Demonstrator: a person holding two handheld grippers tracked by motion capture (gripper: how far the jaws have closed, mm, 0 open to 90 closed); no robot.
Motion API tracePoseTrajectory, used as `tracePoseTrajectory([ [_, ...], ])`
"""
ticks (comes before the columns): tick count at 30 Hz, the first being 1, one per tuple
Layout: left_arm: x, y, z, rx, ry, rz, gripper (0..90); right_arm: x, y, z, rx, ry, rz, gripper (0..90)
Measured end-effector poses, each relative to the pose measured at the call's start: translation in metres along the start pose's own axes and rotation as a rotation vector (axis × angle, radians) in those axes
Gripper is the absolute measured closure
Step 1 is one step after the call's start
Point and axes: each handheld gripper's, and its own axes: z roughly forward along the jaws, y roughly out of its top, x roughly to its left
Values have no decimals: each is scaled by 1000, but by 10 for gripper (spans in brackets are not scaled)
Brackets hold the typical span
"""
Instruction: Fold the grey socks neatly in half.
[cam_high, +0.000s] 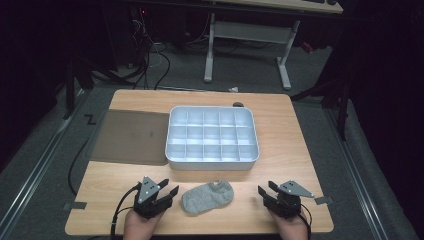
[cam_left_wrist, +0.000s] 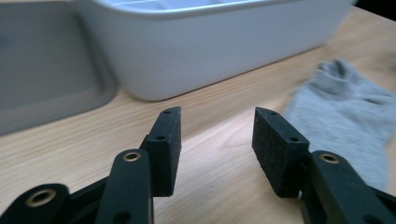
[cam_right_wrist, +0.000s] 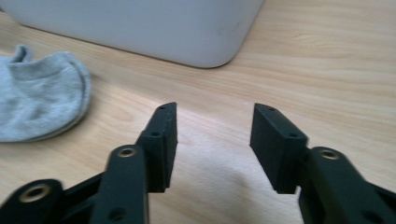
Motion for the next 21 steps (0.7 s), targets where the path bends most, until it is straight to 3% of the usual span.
tracePoseTrajectory([
  [4,2,-2,0,4,32,-19,530,0,0,0,-11,-20,-18,560],
  [5,0,-2,0,3,41,-6,530,4,-2,0,-38,-21,-40,578],
  [8,-3,-3,0,7,43,13,528,6,-3,-1,-50,-8,-48,572],
  [14,-9,-3,0,25,1,-3,513,9,-1,0,-68,11,-48,620],
  [21,-10,-7,-7,27,-2,-8,545,14,7,4,-76,64,-45,625],
])
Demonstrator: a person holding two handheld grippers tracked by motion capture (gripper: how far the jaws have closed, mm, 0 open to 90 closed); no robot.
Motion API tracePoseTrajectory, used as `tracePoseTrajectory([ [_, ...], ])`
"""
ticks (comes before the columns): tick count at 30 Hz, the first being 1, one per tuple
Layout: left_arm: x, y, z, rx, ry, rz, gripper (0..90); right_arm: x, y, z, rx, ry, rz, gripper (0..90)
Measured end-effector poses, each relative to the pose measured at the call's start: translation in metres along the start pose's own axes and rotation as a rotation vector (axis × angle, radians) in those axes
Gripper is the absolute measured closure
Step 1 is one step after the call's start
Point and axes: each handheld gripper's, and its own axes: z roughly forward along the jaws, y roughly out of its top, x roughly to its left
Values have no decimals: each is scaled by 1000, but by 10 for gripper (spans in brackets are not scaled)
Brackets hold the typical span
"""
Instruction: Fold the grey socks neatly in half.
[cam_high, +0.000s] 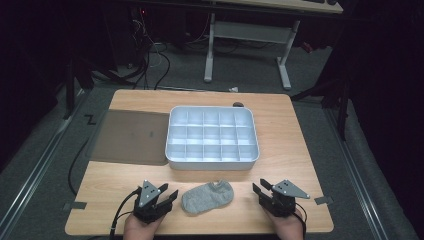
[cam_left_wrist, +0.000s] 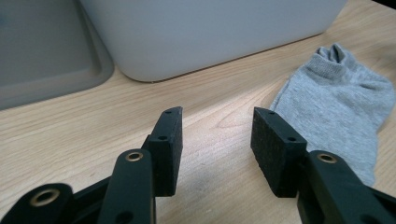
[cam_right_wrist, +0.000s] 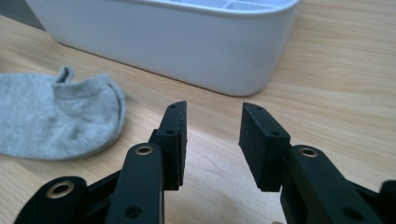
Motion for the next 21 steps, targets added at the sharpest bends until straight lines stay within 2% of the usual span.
tracePoseTrajectory([
  [5,-1,-4,-7,0,15,2,537,6,7,6,-8,32,-16,622],
  [10,0,-6,-10,2,19,-13,529,17,12,13,-6,67,-37,622],
  [15,-9,-4,-9,9,-19,-18,531,27,15,18,4,108,-60,623],
  [18,-19,-3,-4,25,-47,8,537,39,17,24,17,137,-88,614],
  [21,-24,-4,0,40,-69,12,536,44,16,27,31,149,-99,599],
])
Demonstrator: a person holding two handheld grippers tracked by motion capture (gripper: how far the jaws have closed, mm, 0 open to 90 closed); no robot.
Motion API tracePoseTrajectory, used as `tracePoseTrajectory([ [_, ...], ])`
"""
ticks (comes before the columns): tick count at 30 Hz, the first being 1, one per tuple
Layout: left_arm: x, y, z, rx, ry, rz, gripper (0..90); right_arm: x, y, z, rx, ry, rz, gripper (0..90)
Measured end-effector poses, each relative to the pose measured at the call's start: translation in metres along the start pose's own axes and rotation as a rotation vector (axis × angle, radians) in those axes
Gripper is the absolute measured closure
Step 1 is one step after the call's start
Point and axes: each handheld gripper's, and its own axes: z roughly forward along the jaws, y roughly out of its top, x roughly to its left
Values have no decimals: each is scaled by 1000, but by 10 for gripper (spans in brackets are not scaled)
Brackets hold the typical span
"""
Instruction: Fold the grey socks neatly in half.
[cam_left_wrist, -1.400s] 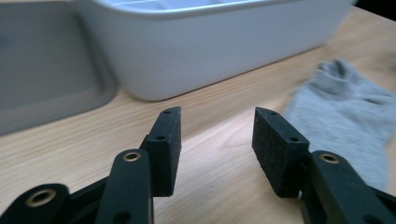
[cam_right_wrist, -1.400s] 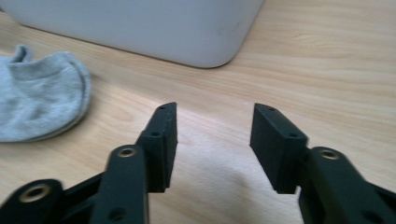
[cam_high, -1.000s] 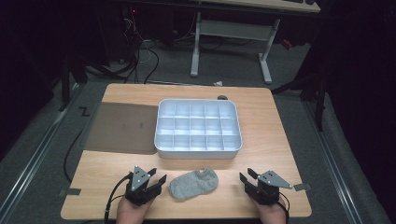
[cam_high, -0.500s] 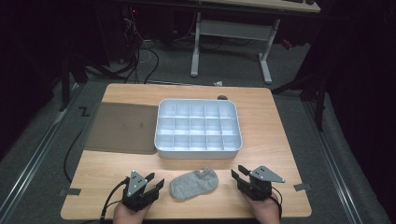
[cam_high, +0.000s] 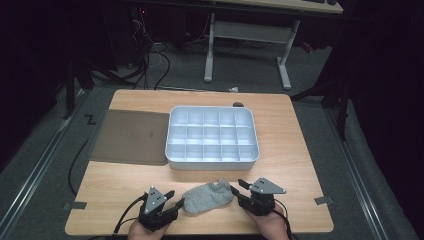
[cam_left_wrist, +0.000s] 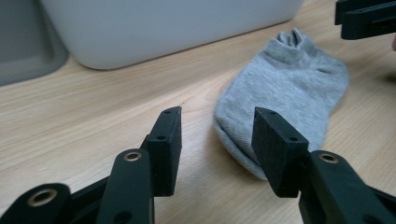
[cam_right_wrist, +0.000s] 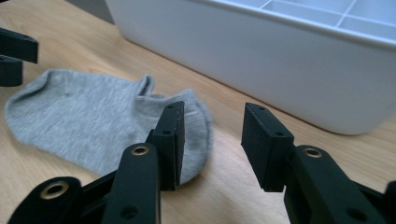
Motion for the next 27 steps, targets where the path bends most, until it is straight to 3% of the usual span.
tracePoseTrajectory([
  [8,-6,4,9,8,-24,6,553,3,0,10,48,37,11,625],
  [18,-9,4,21,98,13,43,670,6,-4,25,143,70,31,623],
  [27,-9,5,23,121,14,44,699,7,-4,28,172,50,44,561],
])
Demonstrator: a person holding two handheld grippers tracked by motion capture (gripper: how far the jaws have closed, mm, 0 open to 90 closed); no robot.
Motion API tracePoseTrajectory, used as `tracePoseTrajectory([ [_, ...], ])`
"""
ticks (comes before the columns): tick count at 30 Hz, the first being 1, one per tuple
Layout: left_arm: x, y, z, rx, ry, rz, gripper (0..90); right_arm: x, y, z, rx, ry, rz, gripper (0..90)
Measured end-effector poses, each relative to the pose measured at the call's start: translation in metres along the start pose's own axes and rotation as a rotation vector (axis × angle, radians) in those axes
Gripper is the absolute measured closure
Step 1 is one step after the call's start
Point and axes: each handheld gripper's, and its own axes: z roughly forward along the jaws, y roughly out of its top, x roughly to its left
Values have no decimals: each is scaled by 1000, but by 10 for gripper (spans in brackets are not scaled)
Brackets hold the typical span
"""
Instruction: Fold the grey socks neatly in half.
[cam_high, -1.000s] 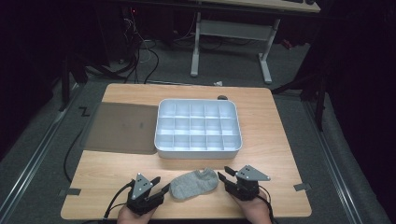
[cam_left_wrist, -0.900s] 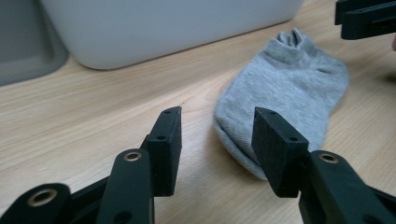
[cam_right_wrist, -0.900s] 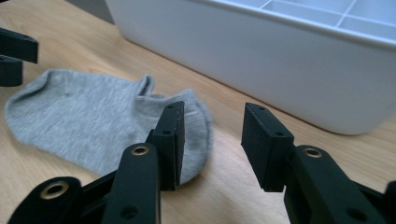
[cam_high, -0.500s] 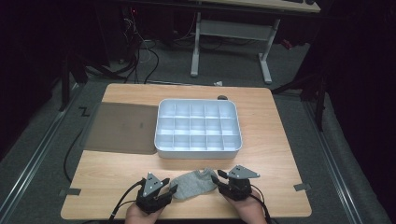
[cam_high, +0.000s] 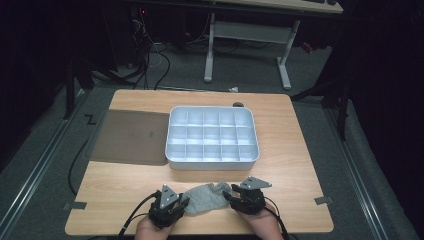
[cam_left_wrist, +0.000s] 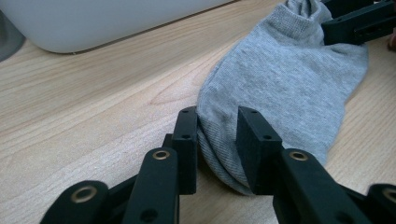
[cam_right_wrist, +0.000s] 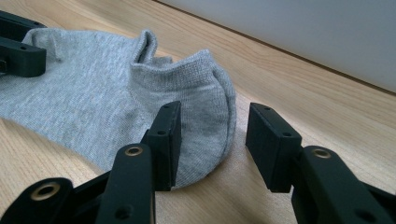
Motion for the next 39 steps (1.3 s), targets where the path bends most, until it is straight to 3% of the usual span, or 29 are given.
tracePoseTrajectory([
  [3,0,0,0,0,-1,0,700,0,0,0,2,2,4,577],
  [4,0,0,0,1,-3,0,700,1,0,0,2,22,-8,688],
  [10,0,0,0,2,-8,5,708,3,-2,-3,-11,33,-13,825],
  [19,-7,5,7,3,-52,45,721,0,-13,-27,-54,6,17,848],
  [22,-12,11,14,6,-83,65,720,-4,-21,-42,-74,-28,42,852],
  [29,-23,19,25,-1,-136,82,670,-10,-29,-58,-82,-73,77,851],
  [30,-24,21,26,-11,-167,71,624,-11,-32,-62,-84,-85,88,850],
  [32,-24,22,25,-17,-182,64,576,-12,-34,-64,-86,-93,94,849],
  [37,-20,20,16,-13,-232,25,559,-11,-34,-68,-88,-106,99,849],
  [39,-19,19,15,-6,-238,17,598,-9,-33,-69,-88,-109,95,848],
])
